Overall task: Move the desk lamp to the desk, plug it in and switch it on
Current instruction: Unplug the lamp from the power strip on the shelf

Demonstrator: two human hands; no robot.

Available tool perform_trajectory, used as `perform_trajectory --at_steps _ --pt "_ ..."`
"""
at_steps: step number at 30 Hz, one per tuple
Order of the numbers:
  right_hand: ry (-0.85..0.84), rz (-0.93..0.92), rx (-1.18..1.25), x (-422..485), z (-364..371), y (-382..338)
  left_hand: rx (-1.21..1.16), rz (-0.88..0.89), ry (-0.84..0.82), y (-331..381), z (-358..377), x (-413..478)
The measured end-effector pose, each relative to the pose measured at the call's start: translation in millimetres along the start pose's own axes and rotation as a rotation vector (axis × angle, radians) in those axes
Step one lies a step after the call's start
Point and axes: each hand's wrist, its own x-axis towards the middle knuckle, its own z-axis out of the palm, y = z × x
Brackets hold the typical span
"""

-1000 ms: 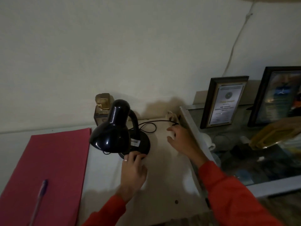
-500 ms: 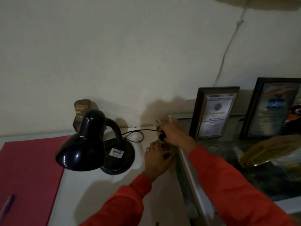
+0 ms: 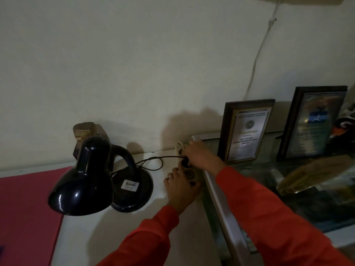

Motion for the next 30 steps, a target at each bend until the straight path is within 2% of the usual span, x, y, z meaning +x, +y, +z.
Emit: perform_trajectory --at_steps 8,11,18,21,25,30 --pt "0.086 0.016 0.013 -6 1 -6 0.021 -0.030 0.000 -3 -4 0" --pt "0.066 0.017 -0.007 -5 0 -7 0.021 -0.042 -0.005 0 -5 0" --pt "0.101 -0.046 0.083 3 8 -4 0.045 -0.049 -0.033 2 -7 2" --pt "0.158 -0.053 0.225 2 14 -4 0.090 -0.045 -0.017 -3 -12 3" --pt "0.333 -0.004 0.700 -7 8 9 0.140 0.004 -0.041 -11 -16 7" --pt "0.260 0.026 0.658 -11 9 0 0.106 0.024 -0.069 -17 -19 4"
